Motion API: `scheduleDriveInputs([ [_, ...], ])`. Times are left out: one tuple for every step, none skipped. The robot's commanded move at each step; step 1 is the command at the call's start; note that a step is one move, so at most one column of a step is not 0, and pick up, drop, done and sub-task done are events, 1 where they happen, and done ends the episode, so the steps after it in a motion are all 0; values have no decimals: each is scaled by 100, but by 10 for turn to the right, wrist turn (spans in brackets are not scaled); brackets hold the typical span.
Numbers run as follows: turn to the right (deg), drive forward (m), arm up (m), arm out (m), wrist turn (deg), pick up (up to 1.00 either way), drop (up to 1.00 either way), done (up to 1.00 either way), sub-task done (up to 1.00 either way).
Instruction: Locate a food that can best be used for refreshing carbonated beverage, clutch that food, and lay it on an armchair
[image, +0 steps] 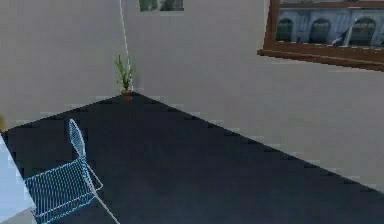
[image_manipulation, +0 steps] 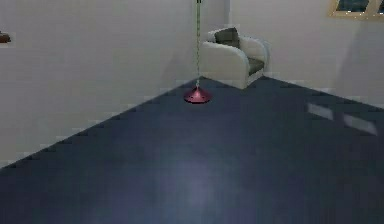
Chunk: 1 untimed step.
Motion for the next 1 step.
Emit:
scheduleDriveInputs([
  [-90, 0, 0, 0, 0, 0, 0, 0, 0],
])
